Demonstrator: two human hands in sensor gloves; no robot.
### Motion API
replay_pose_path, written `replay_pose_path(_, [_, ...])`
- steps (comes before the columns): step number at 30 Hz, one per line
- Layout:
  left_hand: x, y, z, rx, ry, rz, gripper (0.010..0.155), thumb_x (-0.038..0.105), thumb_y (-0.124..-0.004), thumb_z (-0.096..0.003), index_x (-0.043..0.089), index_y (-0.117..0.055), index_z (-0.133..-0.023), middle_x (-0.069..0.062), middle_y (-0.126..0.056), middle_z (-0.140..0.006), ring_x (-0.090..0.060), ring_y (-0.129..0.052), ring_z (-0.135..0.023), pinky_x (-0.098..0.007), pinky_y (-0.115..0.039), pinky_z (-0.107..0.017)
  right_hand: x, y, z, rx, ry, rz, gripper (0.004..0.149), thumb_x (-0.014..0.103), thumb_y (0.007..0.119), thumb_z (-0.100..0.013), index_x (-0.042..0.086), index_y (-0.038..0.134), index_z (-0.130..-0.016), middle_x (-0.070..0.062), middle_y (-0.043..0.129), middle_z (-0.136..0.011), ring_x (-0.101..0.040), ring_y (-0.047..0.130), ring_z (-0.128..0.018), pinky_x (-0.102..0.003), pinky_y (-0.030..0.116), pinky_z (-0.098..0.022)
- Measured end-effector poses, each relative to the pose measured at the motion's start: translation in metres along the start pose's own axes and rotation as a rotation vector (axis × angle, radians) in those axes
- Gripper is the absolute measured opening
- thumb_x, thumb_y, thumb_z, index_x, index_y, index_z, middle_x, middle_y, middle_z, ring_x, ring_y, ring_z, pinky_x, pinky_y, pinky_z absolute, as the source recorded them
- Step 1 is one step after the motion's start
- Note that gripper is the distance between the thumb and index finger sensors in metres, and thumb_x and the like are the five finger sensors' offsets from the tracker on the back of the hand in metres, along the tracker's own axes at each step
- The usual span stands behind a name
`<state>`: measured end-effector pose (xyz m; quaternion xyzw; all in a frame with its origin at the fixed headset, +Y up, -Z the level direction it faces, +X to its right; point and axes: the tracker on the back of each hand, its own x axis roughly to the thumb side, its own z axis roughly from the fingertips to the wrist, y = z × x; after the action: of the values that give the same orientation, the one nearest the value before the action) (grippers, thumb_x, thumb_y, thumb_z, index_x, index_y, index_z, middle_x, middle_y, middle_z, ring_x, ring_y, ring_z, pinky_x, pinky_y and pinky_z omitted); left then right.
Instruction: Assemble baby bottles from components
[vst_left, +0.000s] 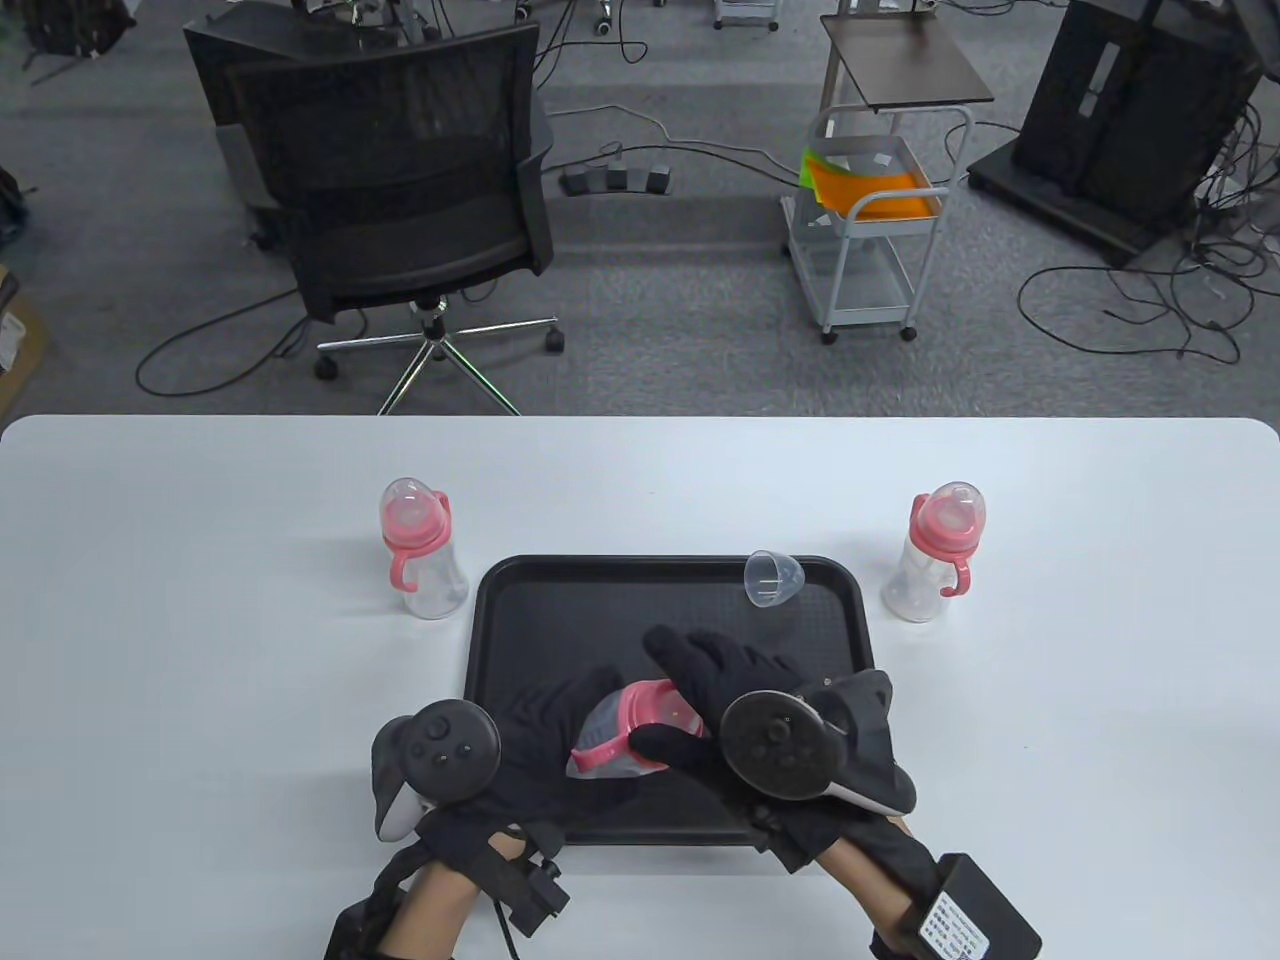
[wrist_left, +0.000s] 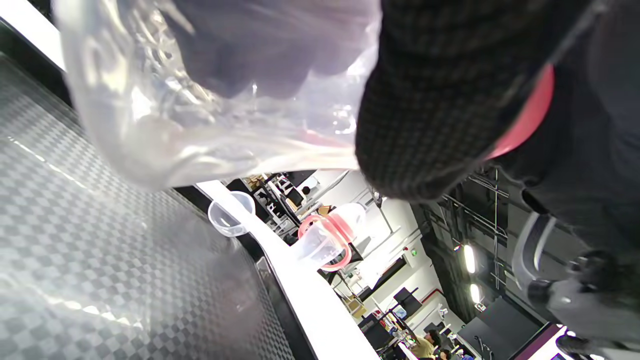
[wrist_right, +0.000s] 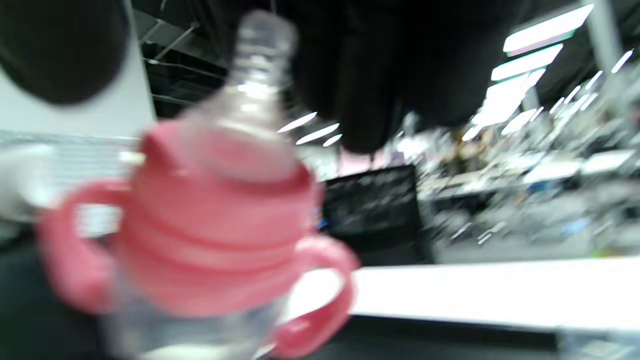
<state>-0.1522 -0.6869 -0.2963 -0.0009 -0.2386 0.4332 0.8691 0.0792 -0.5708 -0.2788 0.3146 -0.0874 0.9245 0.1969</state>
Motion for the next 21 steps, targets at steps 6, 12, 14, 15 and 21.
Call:
replay_pose_path(6, [0.003,0.001,0.001,0.030,-0.004,-0.078,0.100,0.048,-0.115,-0.0297,0.026,-0.060,-0.111,-0.003,-0.072,-0.109,-0.035,-0.079,-0.101,-0.074,-0.043,-0.078,-0.005,0.013,-0.007,0.103,-0.005,0.052,0.072,0.045,0.096,-0.035,0.024,0.071,-0.099,-0.016,0.079,-0.097,-0.040,0.097,-0.074,-0.045,0.092,-0.049])
replay_pose_path(12, [0.002,0.003,0.003,0.071,0.035,-0.223,0.101,0.052,-0.115,-0.0288,0.025,-0.062,-0.110,-0.003,-0.075,-0.109,-0.034,-0.083,-0.100,-0.074,-0.045,-0.079,-0.025,0.030,-0.015,0.087,0.099,-0.099,0.075,0.047,0.095,-0.036,0.014,0.072,-0.098,-0.022,0.083,-0.091,-0.040,0.101,-0.067,-0.041,0.096,-0.044])
replay_pose_path(14, [0.002,0.002,0.002,0.078,0.058,-0.283,0.101,0.054,-0.114,-0.0280,0.024,-0.064,-0.110,-0.004,-0.077,-0.107,-0.035,-0.086,-0.098,-0.073,-0.050,-0.078,-0.038,0.037,-0.018,0.115,0.133,-0.156,0.075,0.049,0.094,-0.036,0.014,0.071,-0.099,-0.020,0.083,-0.092,-0.038,0.101,-0.069,-0.041,0.095,-0.046])
replay_pose_path(15, [0.003,0.001,0.002,0.096,0.065,-0.290,0.101,0.055,-0.115,-0.0275,0.023,-0.064,-0.109,-0.006,-0.078,-0.106,-0.035,-0.088,-0.097,-0.072,-0.051,-0.078,-0.042,0.038,-0.019,0.129,0.140,-0.186,0.077,0.050,0.091,-0.037,0.015,0.067,-0.101,-0.019,0.080,-0.094,-0.037,0.098,-0.072,-0.042,0.093,-0.049])
replay_pose_path(21, [-0.005,0.013,0.004,0.169,0.125,-0.202,0.101,0.059,-0.113,-0.0289,0.021,-0.064,-0.109,-0.007,-0.079,-0.105,-0.036,-0.089,-0.094,-0.073,-0.053,-0.076,-0.089,0.010,-0.010,-0.096,0.325,-0.410,0.078,0.059,0.074,-0.043,0.021,0.054,-0.108,-0.016,0.061,-0.107,-0.040,0.079,-0.091,-0.051,0.079,-0.062])
